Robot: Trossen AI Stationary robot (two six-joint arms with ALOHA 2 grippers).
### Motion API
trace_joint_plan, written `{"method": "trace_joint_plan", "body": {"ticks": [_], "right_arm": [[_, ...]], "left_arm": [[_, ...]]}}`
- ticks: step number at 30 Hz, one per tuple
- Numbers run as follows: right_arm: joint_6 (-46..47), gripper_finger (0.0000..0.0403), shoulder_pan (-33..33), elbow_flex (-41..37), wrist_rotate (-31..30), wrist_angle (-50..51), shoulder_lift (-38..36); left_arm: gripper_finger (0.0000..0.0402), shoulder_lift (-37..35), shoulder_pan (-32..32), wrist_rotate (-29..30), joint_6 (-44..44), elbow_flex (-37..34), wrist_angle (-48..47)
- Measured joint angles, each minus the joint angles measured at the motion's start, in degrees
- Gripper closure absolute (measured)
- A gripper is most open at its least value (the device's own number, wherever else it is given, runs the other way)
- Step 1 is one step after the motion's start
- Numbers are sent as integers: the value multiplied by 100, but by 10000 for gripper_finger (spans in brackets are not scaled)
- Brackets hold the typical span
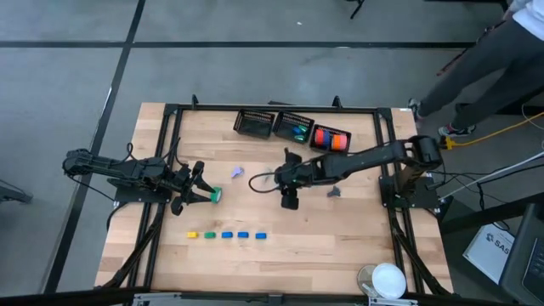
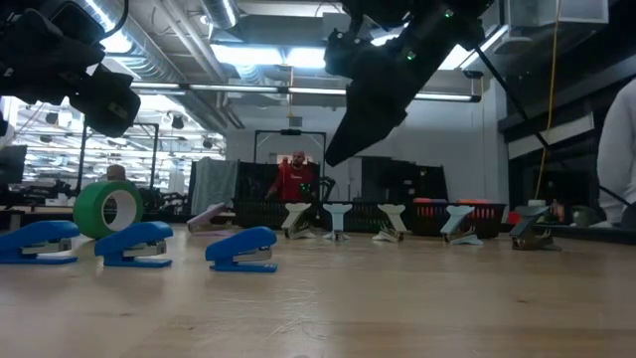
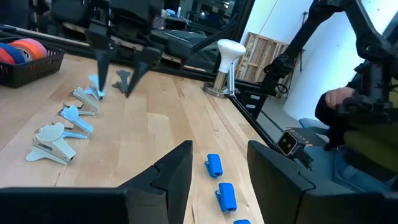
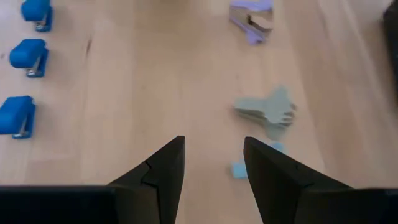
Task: Pick and place Stapler, Stapler remover, tape
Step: Put the blue stapler into the middle black bin
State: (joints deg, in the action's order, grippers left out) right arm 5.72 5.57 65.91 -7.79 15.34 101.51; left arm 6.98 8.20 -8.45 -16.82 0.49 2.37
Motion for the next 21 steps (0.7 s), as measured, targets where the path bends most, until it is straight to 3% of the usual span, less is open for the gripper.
{"method": "trace_joint_plan", "body": {"ticks": [11,21], "right_arm": [[-602,234,466,2,-9,-480,327],[-133,234,748,0,187,-1243,821]], "left_arm": [[251,2,-1,0,0,1,0],[251,0,-1,0,0,0,0]]}}
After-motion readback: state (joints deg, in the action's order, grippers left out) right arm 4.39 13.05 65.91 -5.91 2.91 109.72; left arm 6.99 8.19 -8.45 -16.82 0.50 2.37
